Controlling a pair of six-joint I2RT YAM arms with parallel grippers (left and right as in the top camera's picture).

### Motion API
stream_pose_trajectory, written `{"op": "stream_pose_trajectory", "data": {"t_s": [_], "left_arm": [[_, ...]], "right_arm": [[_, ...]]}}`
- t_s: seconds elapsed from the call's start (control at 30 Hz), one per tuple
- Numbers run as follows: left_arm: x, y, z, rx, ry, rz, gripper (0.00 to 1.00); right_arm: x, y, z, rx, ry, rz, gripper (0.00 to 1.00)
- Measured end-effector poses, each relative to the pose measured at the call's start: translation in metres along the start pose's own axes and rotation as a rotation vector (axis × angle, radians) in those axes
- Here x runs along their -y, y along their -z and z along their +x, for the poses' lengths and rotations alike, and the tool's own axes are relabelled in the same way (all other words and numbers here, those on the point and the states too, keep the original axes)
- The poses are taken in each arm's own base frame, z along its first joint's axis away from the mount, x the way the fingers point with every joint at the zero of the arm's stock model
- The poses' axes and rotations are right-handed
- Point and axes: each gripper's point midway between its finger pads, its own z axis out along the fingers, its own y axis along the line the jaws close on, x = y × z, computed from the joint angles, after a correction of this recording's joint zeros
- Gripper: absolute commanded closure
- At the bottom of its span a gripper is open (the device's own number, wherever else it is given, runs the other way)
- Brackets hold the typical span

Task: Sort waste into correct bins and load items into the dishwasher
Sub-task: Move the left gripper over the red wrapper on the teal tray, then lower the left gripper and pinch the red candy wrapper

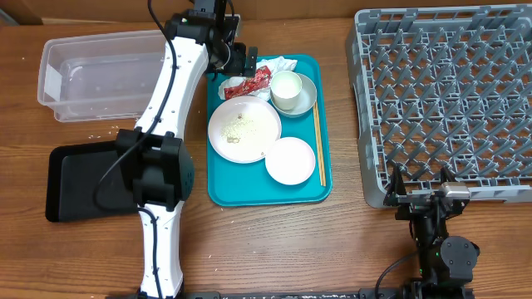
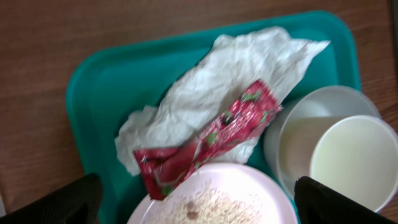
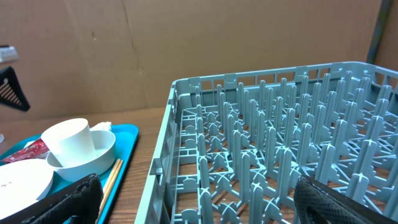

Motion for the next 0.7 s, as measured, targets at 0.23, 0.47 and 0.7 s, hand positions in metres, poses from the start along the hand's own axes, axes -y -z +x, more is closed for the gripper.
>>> {"op": "stream_pose_trajectory", "data": {"t_s": [0.23, 0.47, 0.7], "left_arm": [[0.006, 0.007, -0.023, 0.087, -0.020, 0.025, 0.00], [0.012, 0.006, -0.025, 0.099, -0.060, 0.034, 0.07], [0.014, 0.005, 0.013, -0.054, -0.129, 0.026, 0.49]], "right_arm": [[0.000, 0.000, 0.000, 0.000, 0.000, 0.000, 0.00], [0.000, 0.000, 0.000, 0.000, 0.000, -0.001, 0.00], [0.000, 0.000, 0.000, 0.000, 0.000, 0.000, 0.00]]}}
